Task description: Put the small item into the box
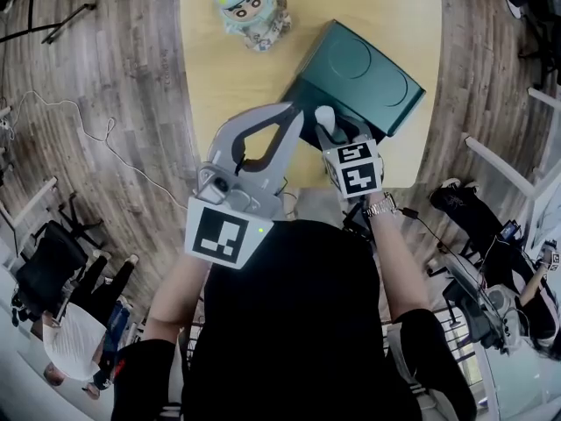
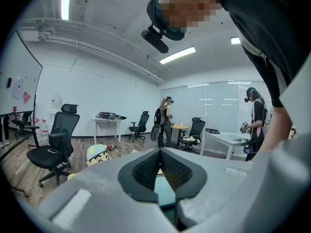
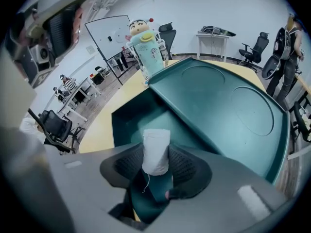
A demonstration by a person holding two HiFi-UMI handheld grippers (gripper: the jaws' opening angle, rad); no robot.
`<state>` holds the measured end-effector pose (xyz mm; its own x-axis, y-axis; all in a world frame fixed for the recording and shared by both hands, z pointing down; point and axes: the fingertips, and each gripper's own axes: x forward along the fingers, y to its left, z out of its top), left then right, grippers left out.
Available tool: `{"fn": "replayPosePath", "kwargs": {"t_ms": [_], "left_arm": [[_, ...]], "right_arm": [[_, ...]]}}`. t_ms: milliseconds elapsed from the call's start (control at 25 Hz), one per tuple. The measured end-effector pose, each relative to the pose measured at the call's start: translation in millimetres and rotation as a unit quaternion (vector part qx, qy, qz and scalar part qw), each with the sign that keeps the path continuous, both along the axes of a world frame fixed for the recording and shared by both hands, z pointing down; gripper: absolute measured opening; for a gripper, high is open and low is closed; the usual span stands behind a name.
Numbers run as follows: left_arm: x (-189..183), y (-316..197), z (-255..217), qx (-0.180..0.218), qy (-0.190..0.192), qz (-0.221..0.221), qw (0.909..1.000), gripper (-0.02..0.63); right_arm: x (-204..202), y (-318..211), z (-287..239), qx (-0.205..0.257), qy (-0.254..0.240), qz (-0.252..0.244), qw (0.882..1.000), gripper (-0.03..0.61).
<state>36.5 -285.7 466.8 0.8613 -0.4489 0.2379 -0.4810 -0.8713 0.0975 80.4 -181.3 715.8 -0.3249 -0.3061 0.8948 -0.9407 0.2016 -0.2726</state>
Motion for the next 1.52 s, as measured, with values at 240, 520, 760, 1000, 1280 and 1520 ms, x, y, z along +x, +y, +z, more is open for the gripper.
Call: {"fn": "replayPosePath", "kwargs": {"t_ms": [240, 520, 760, 1000, 1280, 1520], "left_arm": [[-2.5, 0.6, 4.3, -0.003, -0.003, -0.002, 1.0000, 0.002], [-7.4, 3.7, 3.9, -0.004, 0.001, -0.003, 1.0000, 0.002], [-16.7, 6.8, 0.5, 0.002, 0.001, -0.004, 1.0000, 0.002], [-19.6, 8.1, 1.4, 0.003, 0.000, -0.006, 1.0000, 0.002], [-19.8, 12.6, -3.3, 0.008, 0.001, -0.005, 0.9999, 0.002], [-23.4, 17.3, -6.8, 0.017, 0.005, -0.007, 0.9998, 0.002]], "right_arm": [[-1.3, 7.8, 8.9, -0.026, -0.002, -0.008, 1.000, 0.167], [-7.1, 10.9, 12.7, -0.038, -0.003, -0.006, 0.999, 0.169], [-14.1, 11.7, 9.9, -0.039, -0.005, -0.007, 0.999, 0.170], [-16.0, 15.3, 11.3, -0.045, -0.010, -0.013, 0.999, 0.186], [-14.7, 11.2, 3.9, -0.031, -0.008, -0.014, 0.999, 0.198], [-12.8, 10.8, -0.9, -0.016, -0.005, -0.005, 1.000, 0.181]]}}
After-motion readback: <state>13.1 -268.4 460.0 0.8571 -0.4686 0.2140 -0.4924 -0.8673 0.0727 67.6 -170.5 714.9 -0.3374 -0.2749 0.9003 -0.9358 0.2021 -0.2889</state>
